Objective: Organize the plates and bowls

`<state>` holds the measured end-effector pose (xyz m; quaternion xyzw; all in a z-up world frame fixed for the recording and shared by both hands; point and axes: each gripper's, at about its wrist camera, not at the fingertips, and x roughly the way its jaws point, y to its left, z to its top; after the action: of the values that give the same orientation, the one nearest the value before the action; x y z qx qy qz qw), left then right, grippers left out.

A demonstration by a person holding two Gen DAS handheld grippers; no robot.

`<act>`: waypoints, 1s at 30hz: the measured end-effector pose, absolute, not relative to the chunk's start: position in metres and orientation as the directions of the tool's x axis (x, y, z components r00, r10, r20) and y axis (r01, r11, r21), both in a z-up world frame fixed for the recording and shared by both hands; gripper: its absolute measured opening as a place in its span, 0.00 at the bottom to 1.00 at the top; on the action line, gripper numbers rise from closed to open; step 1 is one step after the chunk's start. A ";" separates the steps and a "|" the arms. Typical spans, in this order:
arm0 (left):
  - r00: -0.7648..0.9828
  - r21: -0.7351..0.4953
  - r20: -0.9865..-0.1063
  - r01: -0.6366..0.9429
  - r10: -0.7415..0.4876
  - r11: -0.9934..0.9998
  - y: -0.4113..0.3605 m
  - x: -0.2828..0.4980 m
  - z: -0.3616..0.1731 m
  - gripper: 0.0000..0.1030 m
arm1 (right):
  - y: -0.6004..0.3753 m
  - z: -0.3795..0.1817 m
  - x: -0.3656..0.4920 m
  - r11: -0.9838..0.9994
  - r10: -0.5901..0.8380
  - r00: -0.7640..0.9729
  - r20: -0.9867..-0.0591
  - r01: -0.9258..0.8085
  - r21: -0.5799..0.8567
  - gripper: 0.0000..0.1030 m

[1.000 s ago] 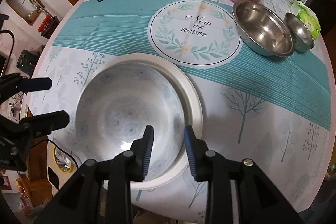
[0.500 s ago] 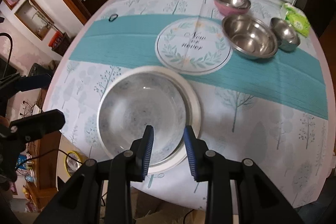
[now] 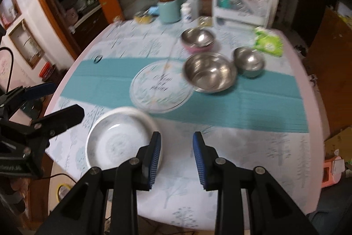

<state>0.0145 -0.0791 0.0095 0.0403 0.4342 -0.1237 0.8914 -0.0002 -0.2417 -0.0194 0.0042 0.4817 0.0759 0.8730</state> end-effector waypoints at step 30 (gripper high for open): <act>0.259 -0.289 -0.905 0.207 -0.337 0.935 -0.151 0.281 -0.159 0.94 | -0.346 -0.125 0.220 0.980 0.122 0.323 -0.938 0.108 0.165 0.51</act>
<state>0.2806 -0.1508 -0.1594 -0.0555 0.5841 -0.1718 0.7913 0.2198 -0.3457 -0.1253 0.0990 0.5817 0.0045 0.8073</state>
